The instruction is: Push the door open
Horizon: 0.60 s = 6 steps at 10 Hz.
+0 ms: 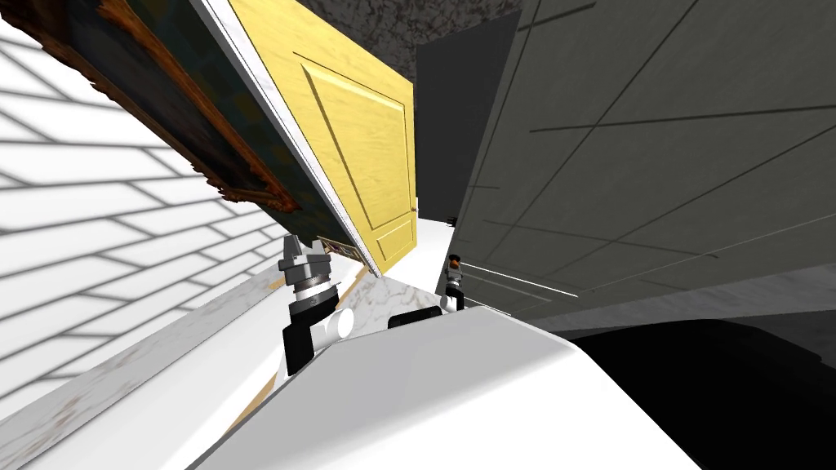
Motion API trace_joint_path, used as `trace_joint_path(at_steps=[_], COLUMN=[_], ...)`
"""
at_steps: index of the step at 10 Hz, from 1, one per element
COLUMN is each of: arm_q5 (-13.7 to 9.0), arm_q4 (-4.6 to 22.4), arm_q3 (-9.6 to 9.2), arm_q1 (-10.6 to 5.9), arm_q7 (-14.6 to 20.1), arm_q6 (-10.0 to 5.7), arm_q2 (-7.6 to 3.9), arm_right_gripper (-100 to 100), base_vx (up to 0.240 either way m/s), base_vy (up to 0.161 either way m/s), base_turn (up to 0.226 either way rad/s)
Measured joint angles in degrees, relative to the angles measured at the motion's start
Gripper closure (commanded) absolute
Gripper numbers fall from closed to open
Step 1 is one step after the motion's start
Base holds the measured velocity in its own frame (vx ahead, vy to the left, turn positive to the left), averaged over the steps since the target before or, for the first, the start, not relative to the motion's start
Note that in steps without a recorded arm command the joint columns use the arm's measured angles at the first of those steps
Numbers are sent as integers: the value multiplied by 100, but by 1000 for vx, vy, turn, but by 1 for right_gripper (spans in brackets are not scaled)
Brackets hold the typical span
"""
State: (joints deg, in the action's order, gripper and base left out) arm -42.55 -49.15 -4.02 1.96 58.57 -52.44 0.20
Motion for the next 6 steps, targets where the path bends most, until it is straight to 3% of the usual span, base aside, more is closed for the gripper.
trace_joint_path(at_steps=[3,5,6], arm_q5=[1,-20,-43], arm_q4=[17,-44,62], arm_q3=[-6,2,25], arm_q1=[15,87,46], arm_q7=[-6,-37,-22], arm_q6=[18,67,47], arm_q2=[4,-5,-37], arm_right_gripper=[100,100,100], base_vx=[-7,139,185], base_vy=[3,-8,-31], base_turn=[1,-30,-30])
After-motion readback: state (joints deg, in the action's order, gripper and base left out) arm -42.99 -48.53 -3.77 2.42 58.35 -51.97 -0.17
